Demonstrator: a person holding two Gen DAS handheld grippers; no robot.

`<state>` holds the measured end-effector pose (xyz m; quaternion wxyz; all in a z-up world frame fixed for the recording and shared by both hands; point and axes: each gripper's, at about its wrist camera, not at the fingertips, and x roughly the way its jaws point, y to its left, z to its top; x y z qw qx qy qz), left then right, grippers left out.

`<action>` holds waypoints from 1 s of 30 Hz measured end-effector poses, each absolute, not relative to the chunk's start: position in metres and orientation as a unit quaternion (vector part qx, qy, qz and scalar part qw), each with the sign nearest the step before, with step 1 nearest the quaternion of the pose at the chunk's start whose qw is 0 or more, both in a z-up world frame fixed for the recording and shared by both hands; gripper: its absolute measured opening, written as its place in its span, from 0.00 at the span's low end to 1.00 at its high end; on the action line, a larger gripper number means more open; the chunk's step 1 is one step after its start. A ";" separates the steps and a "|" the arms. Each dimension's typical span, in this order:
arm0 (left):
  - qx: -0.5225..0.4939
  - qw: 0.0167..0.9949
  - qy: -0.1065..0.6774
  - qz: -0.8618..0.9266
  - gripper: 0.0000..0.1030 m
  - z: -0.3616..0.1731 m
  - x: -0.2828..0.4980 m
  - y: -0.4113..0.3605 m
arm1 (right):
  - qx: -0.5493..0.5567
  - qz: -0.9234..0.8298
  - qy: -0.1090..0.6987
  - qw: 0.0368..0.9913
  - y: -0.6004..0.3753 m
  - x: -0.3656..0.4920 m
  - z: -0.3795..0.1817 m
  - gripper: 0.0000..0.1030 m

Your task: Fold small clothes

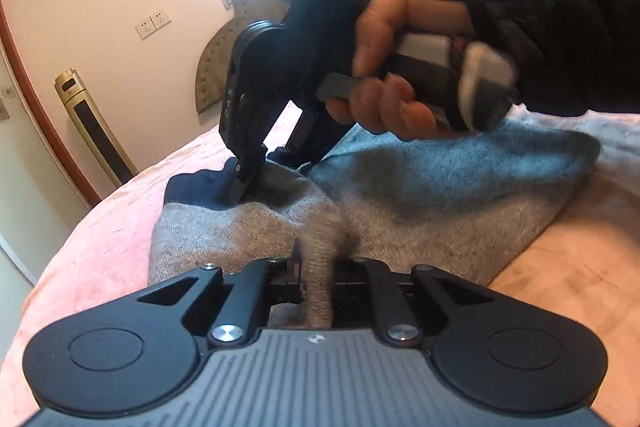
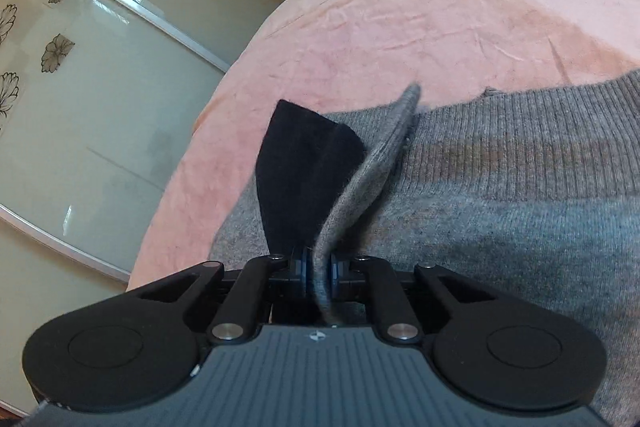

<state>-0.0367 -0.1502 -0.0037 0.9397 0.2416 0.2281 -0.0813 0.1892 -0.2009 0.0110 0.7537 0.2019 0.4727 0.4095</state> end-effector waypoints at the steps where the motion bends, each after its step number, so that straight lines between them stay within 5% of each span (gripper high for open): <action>1: 0.233 0.943 0.220 -0.086 0.07 0.000 -0.040 -0.149 | 0.206 0.414 0.460 0.758 -0.207 0.185 0.014 0.16; 8: 0.242 0.942 0.163 -0.166 0.07 0.028 -0.053 -0.187 | 0.210 0.412 0.410 0.786 -0.280 0.182 0.045 0.16; 16: 0.243 0.911 0.227 -0.242 0.06 -0.005 -0.046 -0.230 | 0.270 0.355 0.433 0.783 -0.353 0.177 -0.007 0.20; 17: 0.242 0.912 0.224 -0.244 0.07 -0.003 -0.047 -0.229 | 0.281 0.360 0.427 0.781 -0.354 0.176 -0.007 0.28; 19: 0.246 0.910 0.226 -0.245 0.07 -0.004 -0.044 -0.228 | 0.297 0.370 0.407 0.780 -0.353 0.179 -0.003 0.61; 21: 0.253 0.909 0.225 -0.244 0.06 -0.006 -0.044 -0.236 | 0.306 0.374 0.396 0.781 -0.348 0.186 0.001 0.75; 23: 0.256 0.909 0.225 -0.240 0.07 -0.007 -0.048 -0.242 | 0.291 0.360 0.412 0.785 -0.339 0.198 0.001 0.65; 24: 0.255 0.910 0.225 -0.239 0.07 -0.007 -0.052 -0.246 | 0.265 0.344 0.422 0.796 -0.331 0.202 0.003 0.25; 25: 0.251 0.910 0.226 -0.239 0.07 -0.005 -0.053 -0.248 | 0.241 0.336 0.427 0.804 -0.325 0.202 0.006 0.17; 30: 0.245 0.910 0.229 -0.243 0.06 -0.008 -0.053 -0.251 | 0.221 0.316 0.408 0.828 -0.342 0.199 0.002 0.15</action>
